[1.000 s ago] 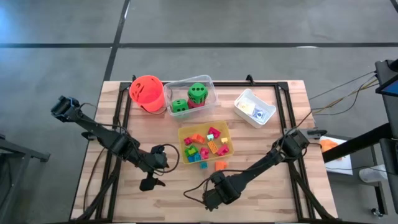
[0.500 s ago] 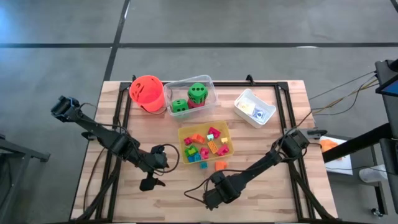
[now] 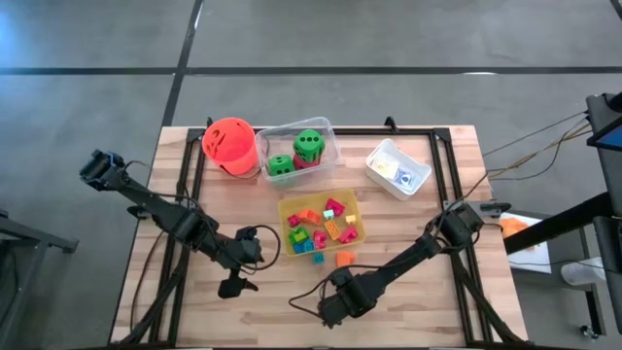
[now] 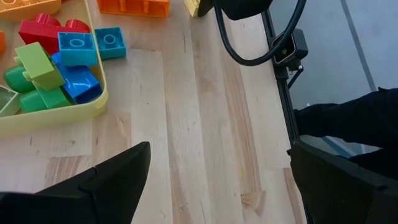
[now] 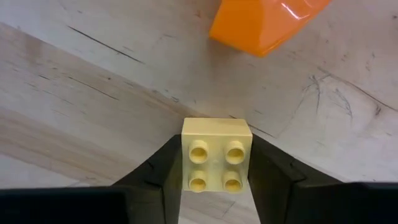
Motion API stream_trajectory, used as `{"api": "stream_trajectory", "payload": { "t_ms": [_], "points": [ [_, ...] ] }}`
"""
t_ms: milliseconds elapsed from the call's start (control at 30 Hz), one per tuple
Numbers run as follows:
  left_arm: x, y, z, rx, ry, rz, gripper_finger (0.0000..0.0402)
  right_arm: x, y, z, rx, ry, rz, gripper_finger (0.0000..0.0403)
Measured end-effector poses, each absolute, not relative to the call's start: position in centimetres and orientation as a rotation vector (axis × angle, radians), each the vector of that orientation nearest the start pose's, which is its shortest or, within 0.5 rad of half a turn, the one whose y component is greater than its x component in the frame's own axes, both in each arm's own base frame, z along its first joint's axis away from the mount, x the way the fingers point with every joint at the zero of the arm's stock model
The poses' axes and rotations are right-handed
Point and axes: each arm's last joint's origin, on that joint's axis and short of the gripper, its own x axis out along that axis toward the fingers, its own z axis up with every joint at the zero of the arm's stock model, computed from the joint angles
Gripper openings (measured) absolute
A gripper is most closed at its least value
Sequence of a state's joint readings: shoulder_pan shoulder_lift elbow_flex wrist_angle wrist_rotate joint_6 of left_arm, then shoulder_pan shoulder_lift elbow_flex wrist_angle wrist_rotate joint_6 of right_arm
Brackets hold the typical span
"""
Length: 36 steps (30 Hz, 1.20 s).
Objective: Pick & Place Toys
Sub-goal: Put the light yellow game piece into the yellow bin
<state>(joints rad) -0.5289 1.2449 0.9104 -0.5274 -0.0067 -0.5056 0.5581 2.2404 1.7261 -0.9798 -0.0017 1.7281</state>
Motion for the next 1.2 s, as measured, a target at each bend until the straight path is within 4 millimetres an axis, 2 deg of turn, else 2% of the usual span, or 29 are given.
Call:
{"api": "stream_trajectory", "payload": {
  "t_ms": [367, 700, 967, 1100, 1200],
  "points": [
    [21.6, -12.6, 25.6, -0.235, 0.936, -0.263, 0.0374, 36.9, 23.0, 14.9, 0.965, 1.337, -0.84, 0.0131],
    [21.6, -12.6, 25.6, -0.228, 0.936, -0.266, 0.0374, 37.6, 22.8, 18.2, 0.93, 1.321, -0.687, 0.0131],
    [21.4, -12.5, 25.5, -0.22, 0.954, -0.26, 0.0374, 37.5, 20.3, 22.4, 0.9, 1.192, -0.69, 0.0131],
    [21.4, -12.5, 25.5, -0.219, 0.958, -0.258, 0.0374, 37.0, 18.1, 25.6, 0.867, 1.11, -0.687, 0.0131],
    [21.4, -12.5, 25.5, -0.226, 0.958, -0.255, 0.0374, 36.9, 16.0, 27.1, 0.828, 1.08, -0.701, 0.0131]
  ]
}}
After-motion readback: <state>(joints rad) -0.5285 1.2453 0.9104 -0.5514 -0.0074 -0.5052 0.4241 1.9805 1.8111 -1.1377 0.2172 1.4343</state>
